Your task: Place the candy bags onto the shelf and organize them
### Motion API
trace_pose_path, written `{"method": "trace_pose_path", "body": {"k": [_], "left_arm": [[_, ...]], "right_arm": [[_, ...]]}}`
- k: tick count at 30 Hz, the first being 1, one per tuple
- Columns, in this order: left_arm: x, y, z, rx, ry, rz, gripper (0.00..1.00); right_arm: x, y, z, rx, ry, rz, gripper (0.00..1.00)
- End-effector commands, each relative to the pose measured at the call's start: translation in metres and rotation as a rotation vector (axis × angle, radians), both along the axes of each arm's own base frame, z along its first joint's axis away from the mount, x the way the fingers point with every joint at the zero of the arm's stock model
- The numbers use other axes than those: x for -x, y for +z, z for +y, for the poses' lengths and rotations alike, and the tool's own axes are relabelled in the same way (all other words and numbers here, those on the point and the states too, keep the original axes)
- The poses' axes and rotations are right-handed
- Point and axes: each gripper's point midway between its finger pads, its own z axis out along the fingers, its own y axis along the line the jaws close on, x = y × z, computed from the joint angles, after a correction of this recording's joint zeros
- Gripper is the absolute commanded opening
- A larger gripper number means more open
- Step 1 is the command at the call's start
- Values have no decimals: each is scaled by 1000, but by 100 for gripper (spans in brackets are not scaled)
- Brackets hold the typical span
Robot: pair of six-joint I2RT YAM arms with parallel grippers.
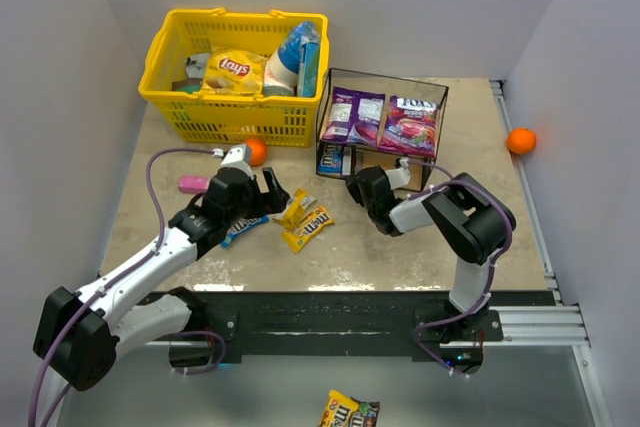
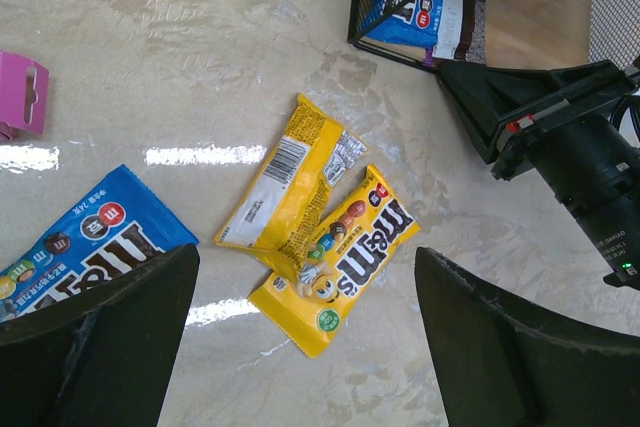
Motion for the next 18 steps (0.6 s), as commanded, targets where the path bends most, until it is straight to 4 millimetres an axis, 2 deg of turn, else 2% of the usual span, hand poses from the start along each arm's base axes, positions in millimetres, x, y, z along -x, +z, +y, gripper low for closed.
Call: {"method": "trace_pose_path", "body": {"k": [1,9,18], "left_arm": [[-7,19,0,22,5,-54,95],[-7,17,0,23,6,-47,95],[-6,17,0,25,7,-46,95]], "right_arm": [[-10,7,1,-14,5,-29,12],[-10,15,0,-31,-3,-58,17],[-4,23,-8,-55,-31,-82,29]]}}
